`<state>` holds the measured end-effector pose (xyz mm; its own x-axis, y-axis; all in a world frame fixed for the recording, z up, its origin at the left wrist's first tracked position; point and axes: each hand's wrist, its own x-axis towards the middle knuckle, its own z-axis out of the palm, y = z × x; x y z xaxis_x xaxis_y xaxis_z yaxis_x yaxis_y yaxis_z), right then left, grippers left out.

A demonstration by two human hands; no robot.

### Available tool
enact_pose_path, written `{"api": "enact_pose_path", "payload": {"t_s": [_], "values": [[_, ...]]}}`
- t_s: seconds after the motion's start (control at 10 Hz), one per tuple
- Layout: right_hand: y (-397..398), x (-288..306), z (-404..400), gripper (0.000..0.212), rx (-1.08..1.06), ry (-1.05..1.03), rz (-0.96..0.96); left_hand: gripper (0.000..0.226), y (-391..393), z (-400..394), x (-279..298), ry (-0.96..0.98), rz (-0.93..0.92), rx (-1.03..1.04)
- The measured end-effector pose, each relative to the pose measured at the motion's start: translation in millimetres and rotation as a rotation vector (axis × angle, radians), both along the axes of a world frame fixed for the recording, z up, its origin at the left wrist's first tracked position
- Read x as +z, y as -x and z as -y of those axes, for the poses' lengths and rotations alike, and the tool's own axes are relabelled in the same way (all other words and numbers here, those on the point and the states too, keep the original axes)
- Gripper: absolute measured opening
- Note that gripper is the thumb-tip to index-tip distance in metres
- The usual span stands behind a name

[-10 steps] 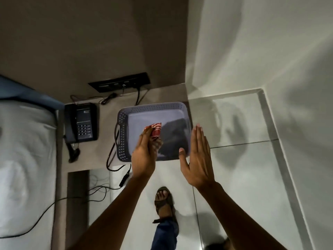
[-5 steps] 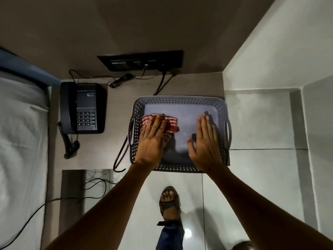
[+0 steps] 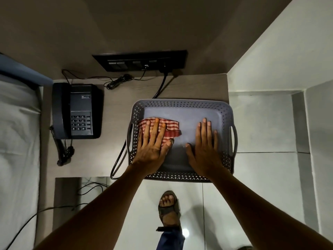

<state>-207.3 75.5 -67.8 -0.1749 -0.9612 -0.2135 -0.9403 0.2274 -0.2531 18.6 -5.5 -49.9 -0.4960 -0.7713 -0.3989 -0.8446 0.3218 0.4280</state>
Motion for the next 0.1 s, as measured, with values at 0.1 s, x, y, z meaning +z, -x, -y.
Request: {"api": "enact_pose_path", "payload": {"t_s": [0.1], "values": [[-5.0, 18.5, 4.1, 0.083, -0.061, 0.016, 0.121, 0.076, 2.9, -2.3, 12.2, 0.03, -0.079, 0.024]]}}
